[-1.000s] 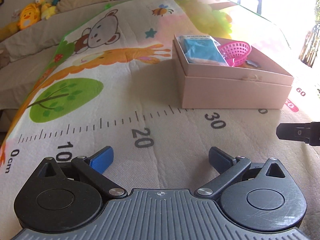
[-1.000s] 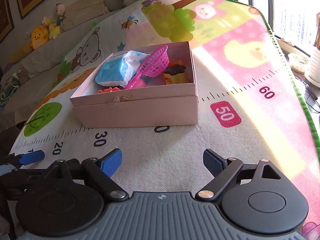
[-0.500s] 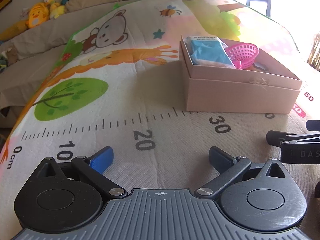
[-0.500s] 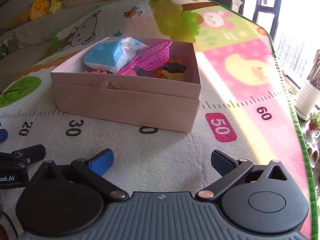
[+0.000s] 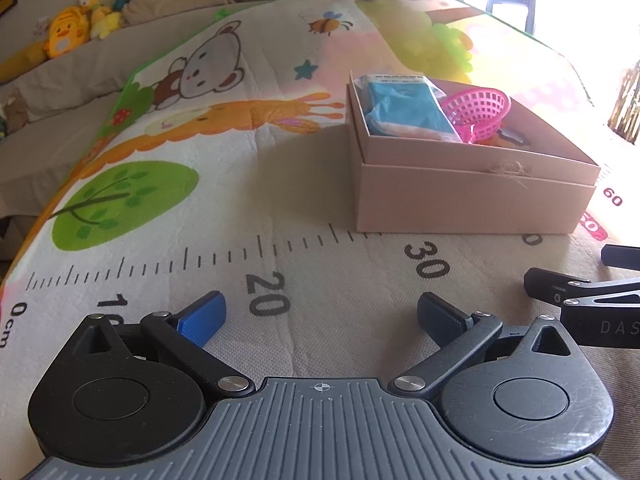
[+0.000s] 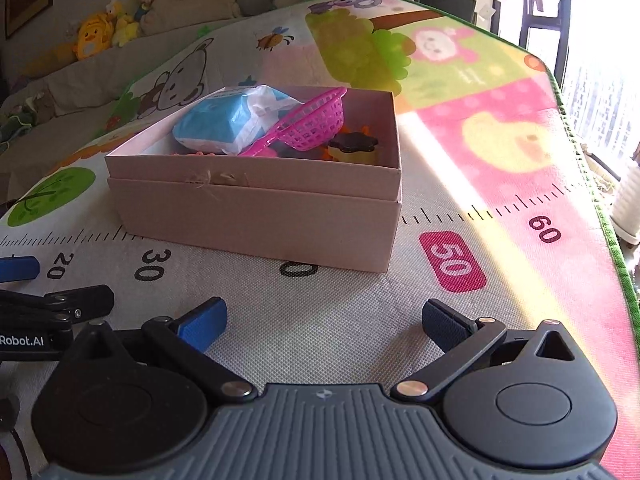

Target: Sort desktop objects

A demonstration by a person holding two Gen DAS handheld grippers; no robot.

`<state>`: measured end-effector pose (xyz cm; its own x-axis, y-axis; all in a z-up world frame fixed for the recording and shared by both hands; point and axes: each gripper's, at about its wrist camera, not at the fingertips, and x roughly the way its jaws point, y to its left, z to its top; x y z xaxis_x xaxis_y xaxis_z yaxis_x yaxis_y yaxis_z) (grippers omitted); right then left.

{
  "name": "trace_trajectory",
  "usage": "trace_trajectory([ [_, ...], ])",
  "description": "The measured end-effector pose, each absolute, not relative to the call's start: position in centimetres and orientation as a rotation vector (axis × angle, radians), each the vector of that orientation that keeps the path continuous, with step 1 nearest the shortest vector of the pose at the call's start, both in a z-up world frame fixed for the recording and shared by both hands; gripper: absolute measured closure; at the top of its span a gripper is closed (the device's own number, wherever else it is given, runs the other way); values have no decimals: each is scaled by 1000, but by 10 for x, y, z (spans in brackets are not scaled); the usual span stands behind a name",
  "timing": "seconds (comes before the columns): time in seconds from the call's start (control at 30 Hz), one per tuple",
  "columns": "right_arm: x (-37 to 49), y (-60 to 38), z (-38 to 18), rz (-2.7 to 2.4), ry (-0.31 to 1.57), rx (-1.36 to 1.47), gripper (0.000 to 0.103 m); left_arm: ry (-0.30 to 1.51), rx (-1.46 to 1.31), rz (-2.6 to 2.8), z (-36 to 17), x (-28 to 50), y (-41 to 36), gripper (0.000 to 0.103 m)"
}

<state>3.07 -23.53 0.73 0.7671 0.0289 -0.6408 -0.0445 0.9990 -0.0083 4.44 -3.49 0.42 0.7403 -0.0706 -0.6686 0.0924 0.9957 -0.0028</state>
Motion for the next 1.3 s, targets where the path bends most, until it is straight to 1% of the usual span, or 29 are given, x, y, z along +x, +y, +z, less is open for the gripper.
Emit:
trace_trajectory([
  [1.3,34,-234,5,40,695,-22,0,732,35,-85,4,43,-35,0],
])
